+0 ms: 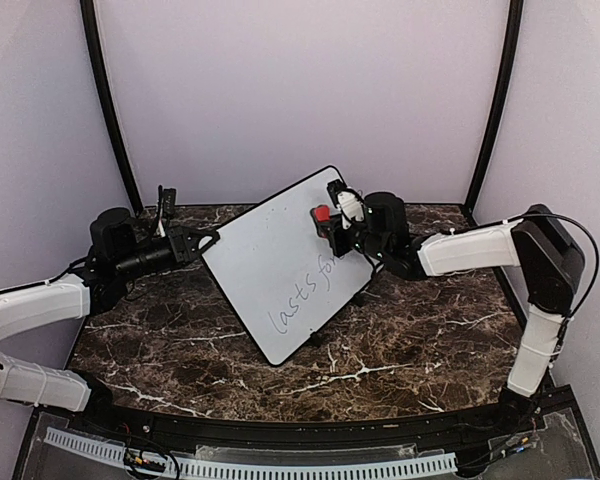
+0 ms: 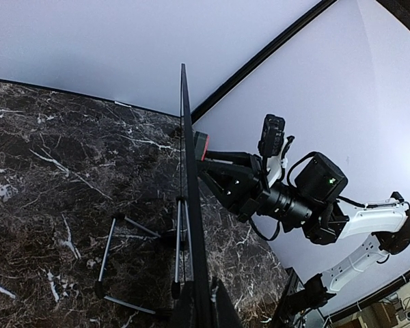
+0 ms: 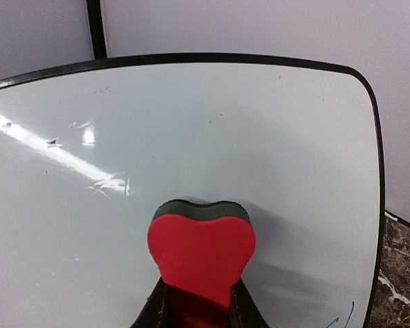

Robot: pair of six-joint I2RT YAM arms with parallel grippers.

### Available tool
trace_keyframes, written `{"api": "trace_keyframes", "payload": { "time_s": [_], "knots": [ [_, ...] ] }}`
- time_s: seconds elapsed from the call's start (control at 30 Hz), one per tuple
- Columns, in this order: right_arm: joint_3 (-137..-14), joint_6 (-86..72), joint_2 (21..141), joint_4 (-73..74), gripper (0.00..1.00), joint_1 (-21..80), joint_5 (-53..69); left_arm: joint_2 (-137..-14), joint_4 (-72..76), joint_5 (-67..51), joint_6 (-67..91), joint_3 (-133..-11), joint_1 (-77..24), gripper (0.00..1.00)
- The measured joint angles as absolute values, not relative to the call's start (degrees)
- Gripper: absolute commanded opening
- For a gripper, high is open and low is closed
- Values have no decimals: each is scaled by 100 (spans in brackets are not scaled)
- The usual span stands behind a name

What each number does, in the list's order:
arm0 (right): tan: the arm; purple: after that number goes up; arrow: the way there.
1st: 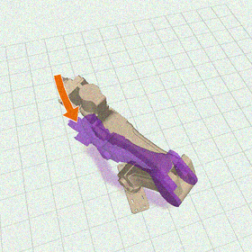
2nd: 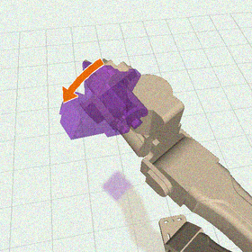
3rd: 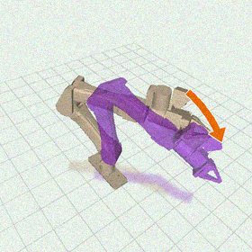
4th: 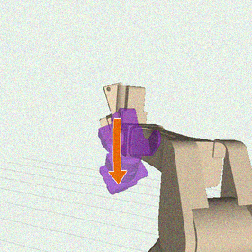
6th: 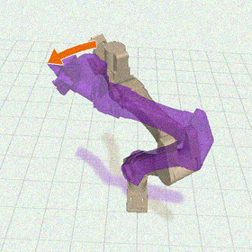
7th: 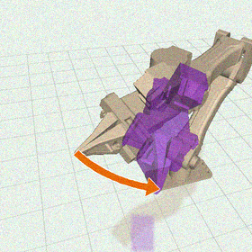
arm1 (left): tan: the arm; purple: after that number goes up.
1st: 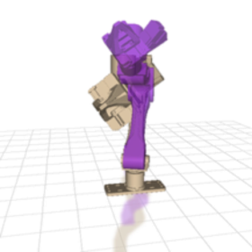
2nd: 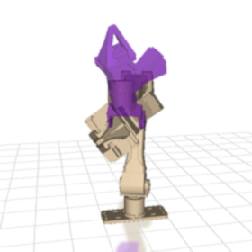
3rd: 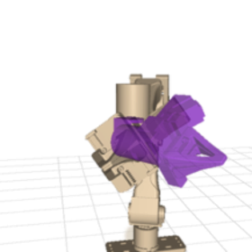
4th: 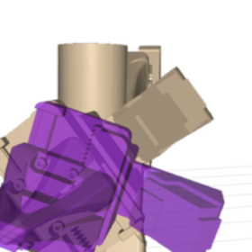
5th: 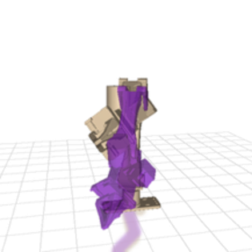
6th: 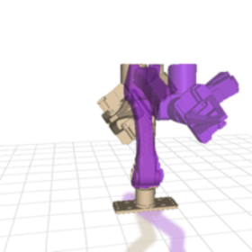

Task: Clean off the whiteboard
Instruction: Erase the whiteboard at the center of the board.

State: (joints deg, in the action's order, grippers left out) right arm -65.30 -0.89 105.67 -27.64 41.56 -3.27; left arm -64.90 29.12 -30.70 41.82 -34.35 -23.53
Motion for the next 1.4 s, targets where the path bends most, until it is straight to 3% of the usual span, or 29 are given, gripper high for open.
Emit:
{"api": "trace_keyframes", "payload": {
  "time_s": [0.3, 0.7, 1.1, 1.4],
  "knots": [
    [-6040, -86, 10414, -2816, 18, 4032, -231, -6490, 2915, -3072, 4163, -3433, -2353, 0],
    [-7448, 106, 10840, -2482, 18, 4016, -97, -6490, 2928, -3103, 4115, -3433, -2353, 0],
    [-6176, 58, 10525, -3055, 18, 3948, -91, -6490, 2928, -3079, 4160, -3430, -2353, 0],
    [-6495, -47, 10573, -2727, 18, 3857, 49, -6490, 2989, -3076, 4163, -3393, -2353, 0]
  ]
}}
